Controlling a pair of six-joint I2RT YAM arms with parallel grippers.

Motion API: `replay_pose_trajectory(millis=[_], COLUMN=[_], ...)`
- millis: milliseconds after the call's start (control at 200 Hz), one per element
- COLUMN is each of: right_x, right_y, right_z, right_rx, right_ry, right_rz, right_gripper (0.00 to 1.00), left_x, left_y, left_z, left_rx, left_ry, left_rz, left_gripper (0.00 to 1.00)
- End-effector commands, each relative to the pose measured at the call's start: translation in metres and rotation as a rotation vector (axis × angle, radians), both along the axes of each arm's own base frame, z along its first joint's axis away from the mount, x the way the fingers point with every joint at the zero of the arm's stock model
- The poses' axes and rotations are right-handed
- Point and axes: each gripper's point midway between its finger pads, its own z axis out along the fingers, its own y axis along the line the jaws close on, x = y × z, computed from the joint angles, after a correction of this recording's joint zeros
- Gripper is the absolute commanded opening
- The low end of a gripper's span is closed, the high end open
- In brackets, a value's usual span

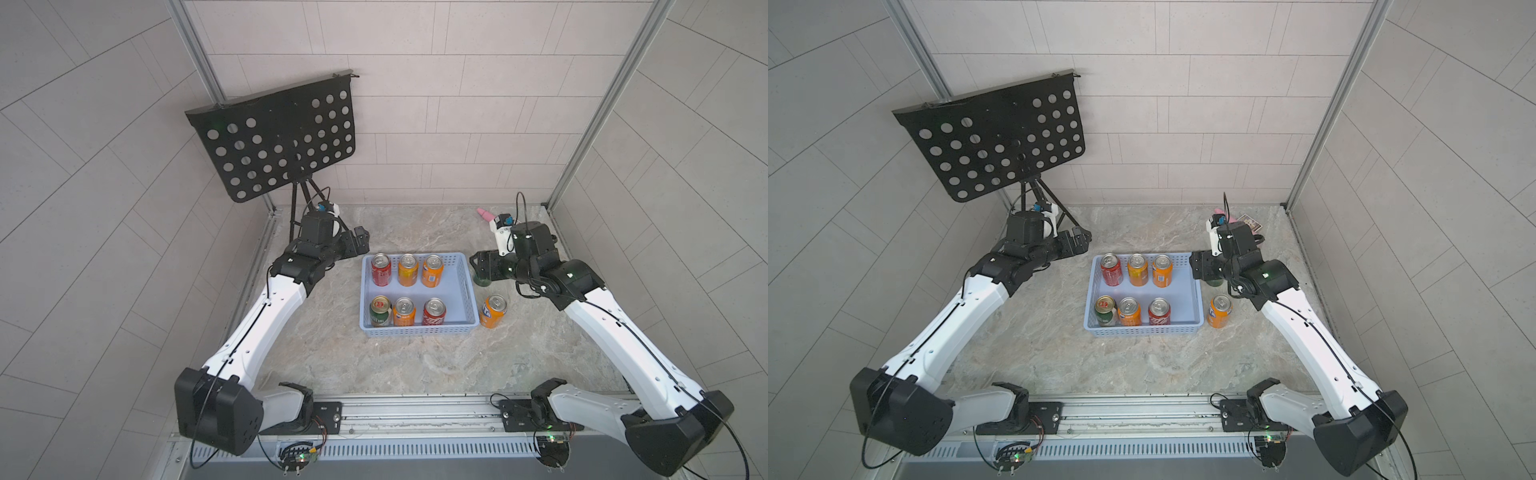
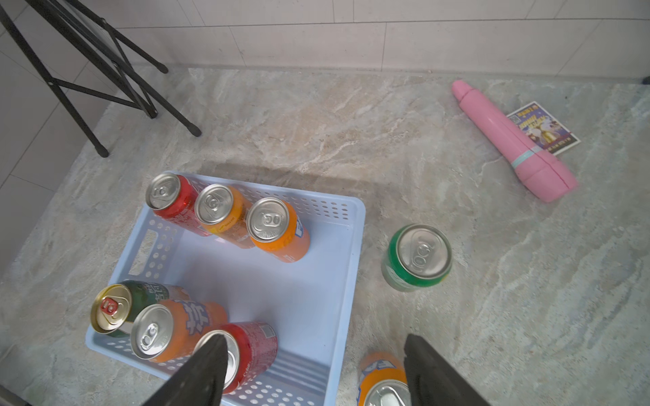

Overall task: Take out the drinks from the basket
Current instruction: Place the drink at the center of the board, then pick up the drink from the basket.

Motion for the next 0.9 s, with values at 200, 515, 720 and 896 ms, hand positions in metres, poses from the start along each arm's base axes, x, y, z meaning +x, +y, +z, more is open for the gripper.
replay_pose_trajectory(millis=[200, 515, 720, 896], right_x=[0.027, 0.052, 0.059, 0.064], right_y=[0.031, 0.045, 0.053, 0.066], right_z=[-0.008, -0.035, -0.053, -0.071], right_rx=[-0.056, -0.101, -0.122, -0.154], right_ry=[0.019, 0.058, 0.117, 0.156], right_rz=[0.037, -0.009, 0.004, 0.029], right_gripper=[0.8, 0.79, 0.79, 0.79], left_x=[0.012, 0.016, 0.016, 0.007], left_y=[-0.01, -0.036, -0.039, -0.028], left_z=[-0.031, -0.086, -0.084, -0.074], left_rx=[-0.159, -0.334, -0.352, -0.237], left_ry=[0.118, 0.338, 0.362, 0.337], left_rz=[-0.03, -0.057, -0.065, -0.1], left_gripper=[1.0, 1.0, 1.0, 1.0])
